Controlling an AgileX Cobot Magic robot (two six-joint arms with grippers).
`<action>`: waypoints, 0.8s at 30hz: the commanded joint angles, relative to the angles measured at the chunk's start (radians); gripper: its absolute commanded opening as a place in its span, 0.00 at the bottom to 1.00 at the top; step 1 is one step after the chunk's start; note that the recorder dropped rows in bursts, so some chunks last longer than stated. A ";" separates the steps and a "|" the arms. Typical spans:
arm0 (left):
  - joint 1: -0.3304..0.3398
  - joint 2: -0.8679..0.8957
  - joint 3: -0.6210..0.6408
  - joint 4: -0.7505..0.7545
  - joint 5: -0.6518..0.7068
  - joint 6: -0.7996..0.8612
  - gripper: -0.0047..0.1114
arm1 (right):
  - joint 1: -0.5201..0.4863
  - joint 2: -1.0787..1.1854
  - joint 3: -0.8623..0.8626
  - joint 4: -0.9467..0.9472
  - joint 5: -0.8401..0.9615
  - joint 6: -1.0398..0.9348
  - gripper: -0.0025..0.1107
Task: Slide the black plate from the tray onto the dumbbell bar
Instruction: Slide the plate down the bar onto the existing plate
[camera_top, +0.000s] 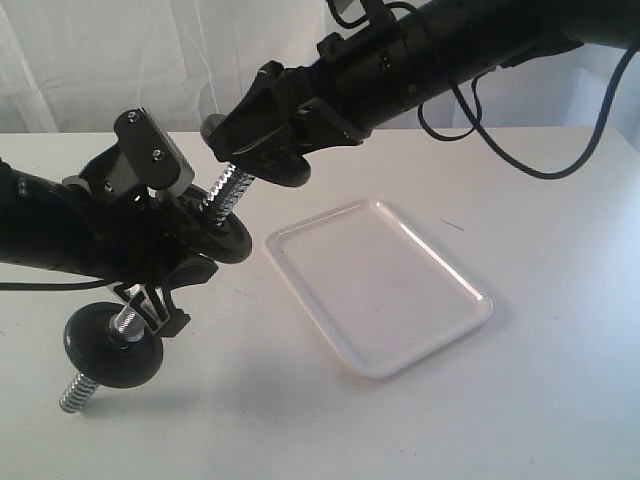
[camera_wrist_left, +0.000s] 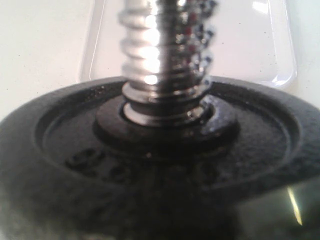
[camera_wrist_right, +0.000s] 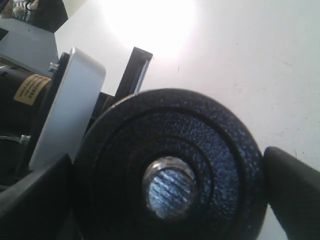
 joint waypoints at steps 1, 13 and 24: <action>0.003 -0.029 -0.042 -0.070 -0.103 -0.016 0.04 | 0.011 -0.017 -0.008 0.088 0.069 -0.005 0.75; 0.003 -0.029 -0.042 -0.070 -0.100 -0.016 0.04 | 0.011 -0.023 -0.008 0.088 0.093 -0.005 0.84; 0.003 -0.029 -0.042 -0.070 -0.098 -0.016 0.04 | 0.009 -0.026 -0.010 0.088 0.096 -0.037 0.95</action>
